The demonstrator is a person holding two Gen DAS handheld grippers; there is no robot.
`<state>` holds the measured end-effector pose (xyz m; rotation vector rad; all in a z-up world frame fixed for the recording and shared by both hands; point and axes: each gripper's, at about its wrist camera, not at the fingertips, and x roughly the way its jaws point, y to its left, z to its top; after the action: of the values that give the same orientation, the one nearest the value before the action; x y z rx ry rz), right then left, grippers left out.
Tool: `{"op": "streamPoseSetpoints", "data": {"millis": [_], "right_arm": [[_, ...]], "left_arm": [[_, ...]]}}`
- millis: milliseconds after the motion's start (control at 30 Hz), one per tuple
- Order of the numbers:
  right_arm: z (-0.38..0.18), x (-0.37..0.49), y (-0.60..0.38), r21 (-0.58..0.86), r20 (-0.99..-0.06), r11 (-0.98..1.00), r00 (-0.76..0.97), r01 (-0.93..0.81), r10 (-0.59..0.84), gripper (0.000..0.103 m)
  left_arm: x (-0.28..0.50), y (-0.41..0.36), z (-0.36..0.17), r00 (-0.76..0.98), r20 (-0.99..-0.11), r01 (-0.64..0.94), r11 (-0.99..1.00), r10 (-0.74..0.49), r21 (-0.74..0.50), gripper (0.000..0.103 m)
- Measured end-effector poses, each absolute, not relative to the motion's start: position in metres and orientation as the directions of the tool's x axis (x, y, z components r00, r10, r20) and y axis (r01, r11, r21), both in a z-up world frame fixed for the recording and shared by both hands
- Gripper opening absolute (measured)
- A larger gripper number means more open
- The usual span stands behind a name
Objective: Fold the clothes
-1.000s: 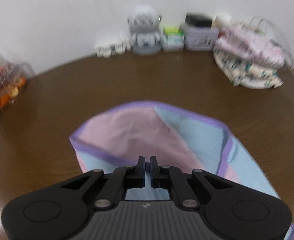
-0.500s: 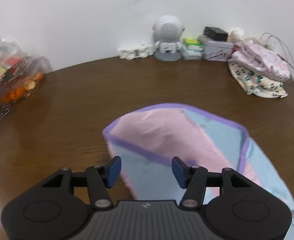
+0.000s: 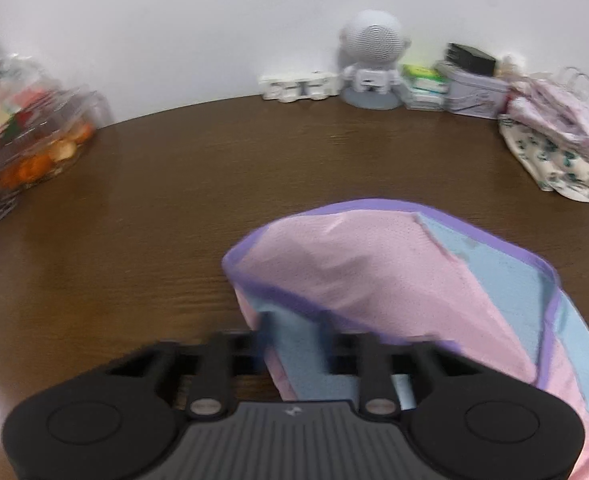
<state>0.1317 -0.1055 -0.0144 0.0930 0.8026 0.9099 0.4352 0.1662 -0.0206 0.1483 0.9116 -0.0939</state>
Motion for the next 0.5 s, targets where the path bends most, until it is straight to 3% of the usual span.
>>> {"op": "streamPoseSetpoints", "data": {"millis": [67,167,333,500], "right_arm": [[-0.025,0.138,-0.100,0.404,-0.595,0.628,0.331,-0.665,0.732,0.020],[-0.035,0.143,-0.106,0.392,-0.632,0.675,0.350,-0.625,0.692,0.011],[-0.031,0.138,-0.113,0.348,-0.676,0.716,0.367,-0.605,0.639,0.010],[-0.004,0.154,-0.113,0.314,-0.631,0.685,0.395,-0.657,0.668,0.015]], "left_arm": [[0.434,0.163,-0.021,0.615,-0.789,0.176,0.974,0.003,0.141,0.003],[0.435,0.168,-0.021,0.621,-0.784,0.190,0.966,0.018,0.173,0.003],[0.435,0.177,-0.022,0.634,-0.772,0.177,0.965,0.039,0.194,0.004],[0.416,0.177,-0.002,0.680,-0.733,0.187,0.969,-0.009,0.161,0.030]]}}
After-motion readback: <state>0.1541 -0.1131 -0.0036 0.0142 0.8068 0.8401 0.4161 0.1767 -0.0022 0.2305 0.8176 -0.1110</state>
